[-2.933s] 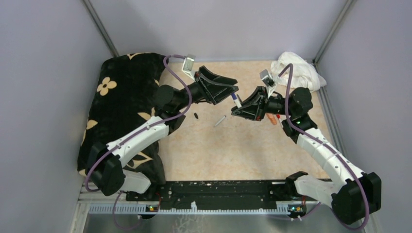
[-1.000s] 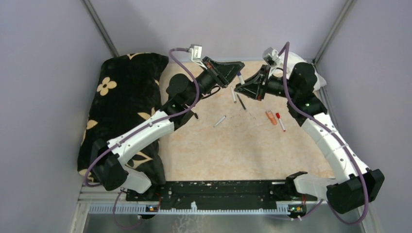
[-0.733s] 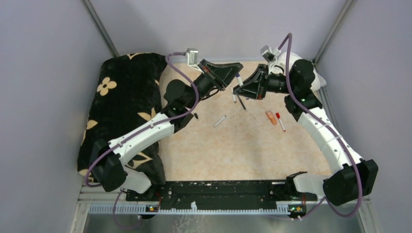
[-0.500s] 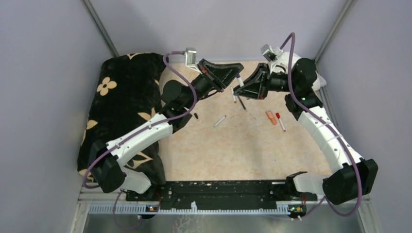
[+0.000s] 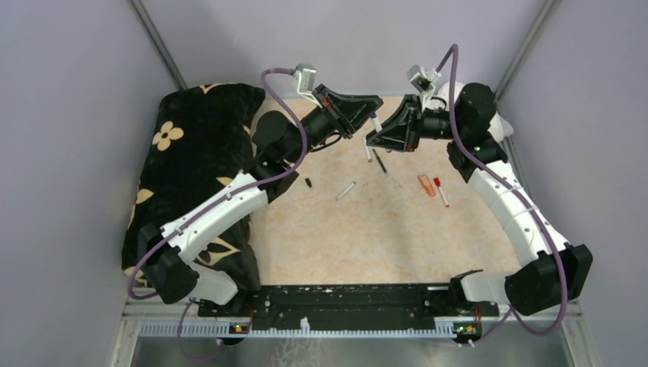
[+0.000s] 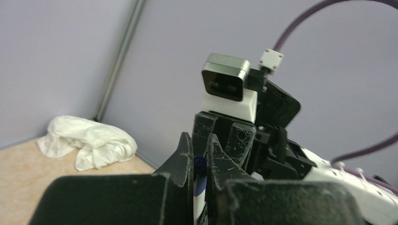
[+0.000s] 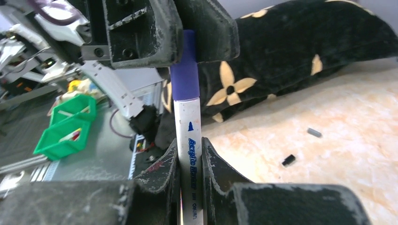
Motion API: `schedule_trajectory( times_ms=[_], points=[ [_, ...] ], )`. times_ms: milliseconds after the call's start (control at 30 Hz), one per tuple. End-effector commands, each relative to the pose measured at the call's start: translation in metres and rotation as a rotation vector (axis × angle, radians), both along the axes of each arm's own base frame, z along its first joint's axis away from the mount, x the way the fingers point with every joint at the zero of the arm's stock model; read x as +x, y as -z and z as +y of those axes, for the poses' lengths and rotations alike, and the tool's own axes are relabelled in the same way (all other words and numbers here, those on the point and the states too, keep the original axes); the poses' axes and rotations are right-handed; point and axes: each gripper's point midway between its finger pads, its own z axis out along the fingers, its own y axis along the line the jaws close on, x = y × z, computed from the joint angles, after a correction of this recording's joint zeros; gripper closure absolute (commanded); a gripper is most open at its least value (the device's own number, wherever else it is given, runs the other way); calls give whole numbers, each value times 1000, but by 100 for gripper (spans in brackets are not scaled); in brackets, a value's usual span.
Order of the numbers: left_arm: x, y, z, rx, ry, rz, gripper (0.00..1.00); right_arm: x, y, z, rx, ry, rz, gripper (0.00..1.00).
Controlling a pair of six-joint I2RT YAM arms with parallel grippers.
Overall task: Insert the pens into the pen caps
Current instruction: Press the pen cap onto the pen.
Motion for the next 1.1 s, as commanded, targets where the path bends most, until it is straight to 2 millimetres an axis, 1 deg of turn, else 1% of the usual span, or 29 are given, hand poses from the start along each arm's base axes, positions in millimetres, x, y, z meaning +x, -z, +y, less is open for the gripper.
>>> schedule_trajectory(
  times_ms=[0,33,67,133,200,300,400,500,633,833,900,1000,1067],
  points=[
    [-95,220,-52,624,403,479,100,67,-107,-20,192,506,-276,100],
    [-96,223,-53,630,411,486,100,67,-109,-20,194,509,-278,100],
    [-102,225,-54,632,451,491,100,68,-111,-20,200,512,-280,100],
    [-118,226,-56,618,555,499,100,63,-116,-18,225,476,-279,100],
    [-129,219,-57,573,637,478,100,57,-120,-15,251,428,-273,100],
    [-145,215,-47,535,726,458,100,44,-129,-14,301,346,-276,100],
    [-155,208,-33,478,784,434,100,36,-133,-14,323,296,-273,100],
    [-160,209,-25,483,808,439,100,36,-132,-14,320,292,-270,100],
    [-169,208,-20,491,867,436,100,43,-128,-17,302,310,-256,100],
    [-171,210,-24,485,905,443,100,31,-127,-10,321,205,-225,100],
    [-169,212,-26,486,900,450,100,30,-127,-9,315,196,-230,100],
    [-157,214,-30,486,833,472,100,38,-116,-7,255,233,-248,100],
    [-141,205,-35,453,757,478,99,37,-106,-3,209,245,-267,100]
  ],
)
